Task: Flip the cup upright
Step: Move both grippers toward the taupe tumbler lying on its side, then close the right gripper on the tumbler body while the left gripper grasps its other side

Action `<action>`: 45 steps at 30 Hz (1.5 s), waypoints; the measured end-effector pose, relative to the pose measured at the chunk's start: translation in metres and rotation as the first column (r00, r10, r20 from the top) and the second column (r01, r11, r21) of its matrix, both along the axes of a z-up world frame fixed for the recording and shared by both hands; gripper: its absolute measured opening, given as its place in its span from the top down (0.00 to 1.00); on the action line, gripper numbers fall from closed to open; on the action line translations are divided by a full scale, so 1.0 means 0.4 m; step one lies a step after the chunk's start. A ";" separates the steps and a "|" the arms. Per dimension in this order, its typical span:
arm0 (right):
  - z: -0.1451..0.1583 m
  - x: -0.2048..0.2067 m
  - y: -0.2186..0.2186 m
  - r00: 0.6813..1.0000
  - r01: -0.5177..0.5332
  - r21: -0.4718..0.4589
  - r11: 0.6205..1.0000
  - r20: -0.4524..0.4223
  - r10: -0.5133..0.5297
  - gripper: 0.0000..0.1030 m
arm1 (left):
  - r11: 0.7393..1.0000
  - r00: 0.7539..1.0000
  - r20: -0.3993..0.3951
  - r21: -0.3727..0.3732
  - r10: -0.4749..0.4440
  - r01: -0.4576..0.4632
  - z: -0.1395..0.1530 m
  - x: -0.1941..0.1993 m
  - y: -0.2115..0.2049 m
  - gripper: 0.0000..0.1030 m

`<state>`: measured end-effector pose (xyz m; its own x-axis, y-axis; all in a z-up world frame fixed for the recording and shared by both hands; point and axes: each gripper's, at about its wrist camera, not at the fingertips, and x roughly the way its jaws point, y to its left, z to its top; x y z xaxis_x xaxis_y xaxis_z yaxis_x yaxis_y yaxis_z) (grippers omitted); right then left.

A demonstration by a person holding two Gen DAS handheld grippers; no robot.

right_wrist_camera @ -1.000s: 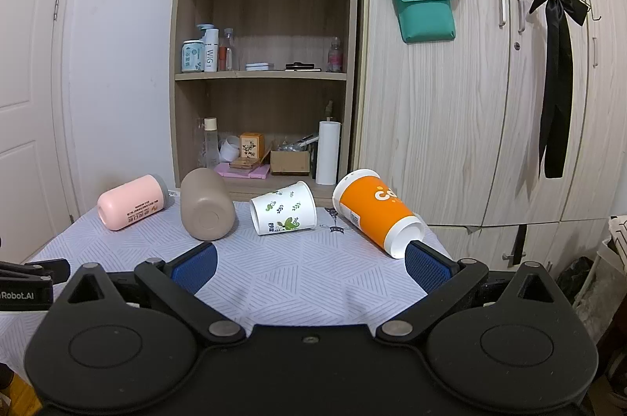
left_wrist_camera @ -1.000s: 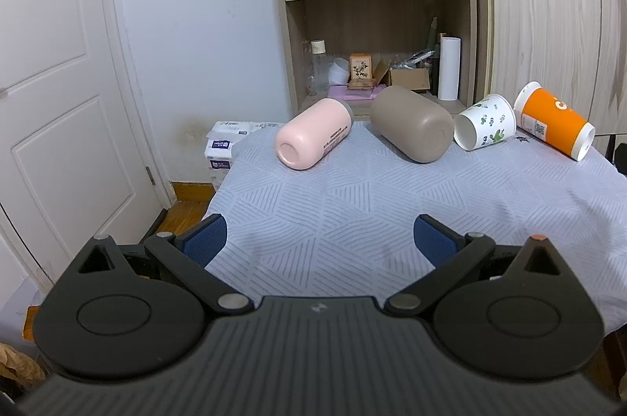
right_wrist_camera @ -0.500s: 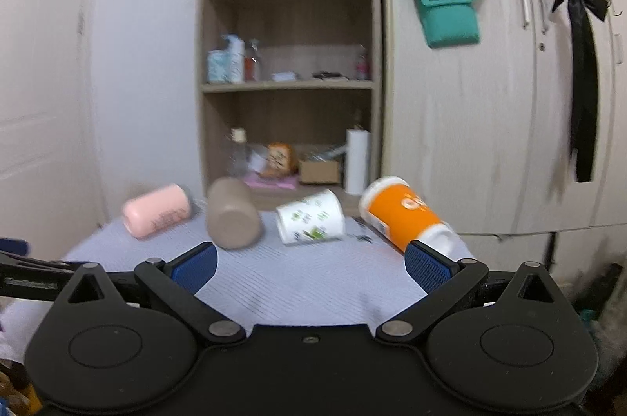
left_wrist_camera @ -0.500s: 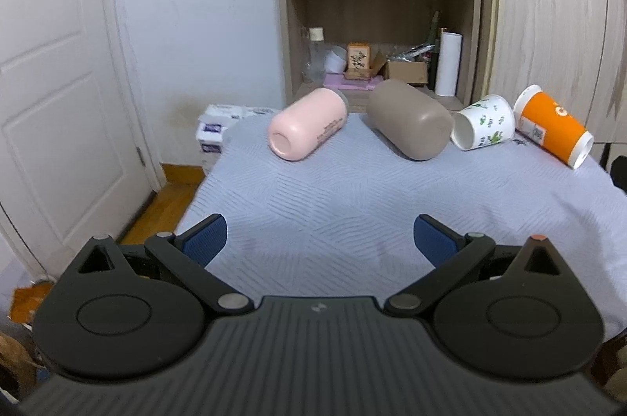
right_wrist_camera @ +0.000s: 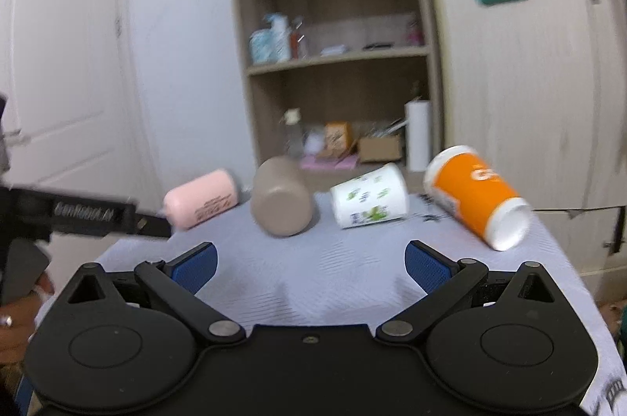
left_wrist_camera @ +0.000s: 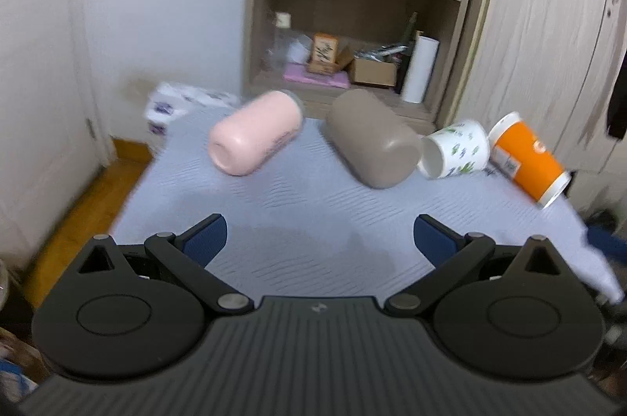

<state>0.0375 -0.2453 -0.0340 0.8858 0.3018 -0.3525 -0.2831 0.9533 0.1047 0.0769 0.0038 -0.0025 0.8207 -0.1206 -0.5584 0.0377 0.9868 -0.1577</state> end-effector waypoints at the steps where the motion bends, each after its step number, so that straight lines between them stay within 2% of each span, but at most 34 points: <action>1: 0.003 0.015 0.008 0.999 -0.029 -0.016 0.999 -0.019 0.029 0.00 | 0.999 0.999 -0.027 -0.032 -0.020 0.019 -0.002 0.021 0.005 0.00; 4: 0.020 0.068 0.044 0.992 -0.115 -0.072 0.991 -0.066 0.110 0.00 | 0.996 0.993 -0.084 -0.052 -0.080 0.076 -0.012 0.076 0.008 0.00; 6: 0.023 0.106 0.067 0.984 -0.155 -0.101 0.983 -0.099 0.146 0.00 | 0.995 0.991 -0.087 -0.032 -0.098 0.096 -0.015 0.099 0.009 0.00; 8: 0.018 0.139 0.082 0.978 -0.180 -0.123 0.976 -0.124 0.165 0.00 | 0.994 0.990 -0.093 -0.046 -0.105 0.101 -0.018 0.124 0.017 0.01; 11: 0.012 0.193 0.104 0.975 -0.195 -0.153 0.969 -0.140 0.174 0.00 | 0.990 0.991 -0.093 -0.110 -0.094 0.084 -0.016 0.161 0.041 0.01; 14: 0.025 0.242 0.109 0.966 -0.225 -0.112 0.968 -0.157 0.206 0.00 | 0.980 0.994 -0.086 -0.193 -0.073 0.055 -0.013 0.199 0.063 0.01; 16: 0.034 0.274 0.114 0.962 -0.235 -0.092 0.968 -0.162 0.218 0.01 | 0.962 0.993 -0.100 -0.269 -0.066 0.037 -0.016 0.227 0.078 0.01; 19: 0.040 0.334 0.112 0.955 -0.237 -0.041 0.971 -0.196 0.225 0.09 | 0.932 0.987 -0.117 -0.359 -0.106 0.057 -0.025 0.264 0.090 0.03; 26: 0.039 0.390 0.147 0.960 -0.248 -0.149 0.957 -0.170 0.222 0.10 | 0.910 0.975 -0.142 -0.401 -0.173 0.103 -0.024 0.320 0.086 0.03; 29: 0.024 0.412 0.162 0.957 -0.264 -0.175 0.949 -0.172 0.234 0.10 | 0.913 0.975 -0.148 -0.397 -0.166 0.095 -0.029 0.329 0.077 0.03; 31: 0.008 0.422 0.179 0.956 -0.272 -0.224 0.936 -0.170 0.237 0.10 | 0.909 0.977 -0.146 -0.407 -0.155 0.084 -0.033 0.337 0.081 0.03; 40: -0.029 0.455 0.232 0.956 -0.289 -0.365 0.885 -0.167 0.243 0.10 | 0.863 0.979 -0.132 -0.500 -0.158 0.072 -0.063 0.360 0.103 0.04; 45: -0.036 0.468 0.240 0.955 -0.294 -0.396 0.870 -0.157 0.251 0.10 | 0.863 0.980 -0.116 -0.498 -0.163 0.084 -0.063 0.365 0.094 0.04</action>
